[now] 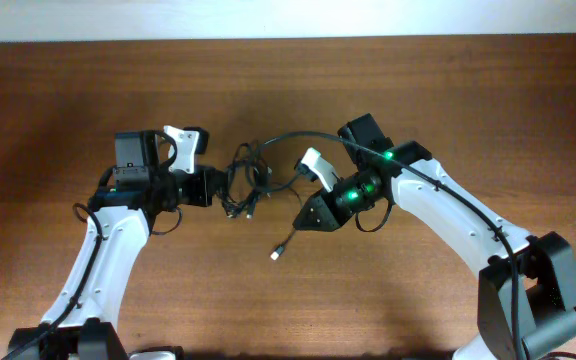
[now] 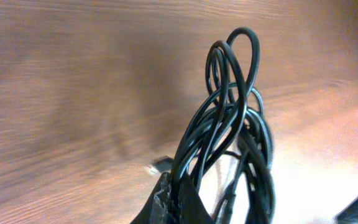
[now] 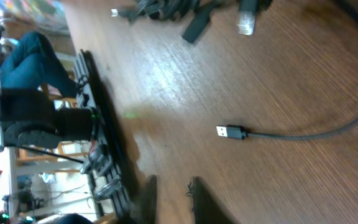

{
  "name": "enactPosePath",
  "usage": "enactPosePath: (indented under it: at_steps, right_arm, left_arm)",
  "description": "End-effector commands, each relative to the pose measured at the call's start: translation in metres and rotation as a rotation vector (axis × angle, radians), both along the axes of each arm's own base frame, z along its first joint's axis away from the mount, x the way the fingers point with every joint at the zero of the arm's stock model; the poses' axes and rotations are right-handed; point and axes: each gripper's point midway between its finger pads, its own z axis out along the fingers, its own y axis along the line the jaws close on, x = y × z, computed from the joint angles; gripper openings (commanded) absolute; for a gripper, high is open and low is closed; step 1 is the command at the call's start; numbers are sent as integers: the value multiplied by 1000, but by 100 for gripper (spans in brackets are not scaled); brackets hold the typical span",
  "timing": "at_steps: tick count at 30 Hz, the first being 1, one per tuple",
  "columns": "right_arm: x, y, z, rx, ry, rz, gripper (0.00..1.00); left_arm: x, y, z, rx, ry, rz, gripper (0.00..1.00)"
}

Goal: Untangle cables

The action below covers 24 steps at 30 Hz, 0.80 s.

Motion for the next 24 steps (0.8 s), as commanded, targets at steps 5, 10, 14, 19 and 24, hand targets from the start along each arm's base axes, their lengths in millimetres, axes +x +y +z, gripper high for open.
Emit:
enactPosePath:
  at_steps: [5,10,14,19,24]
  right_arm:
    - [24,19,26,99,4,-119,50]
    - [37,36,23,54,-39,-202,52]
    - [54,30,-3,-157,-76,-412,44]
    - [54,23,-10,-207,-33,-490,4]
    - [12,54,47,138,-87,-83,4]
  left_arm:
    - [-20,-25,17,-130,-12,-139,0]
    - [-37,-53,51,-371,-35,-278,0]
    - [-43,-59,61,-436,-41,-315,0]
    - [-44,-61,66,-458,-54,-332,0]
    - [-19,-12,4,-95,91,-11,0]
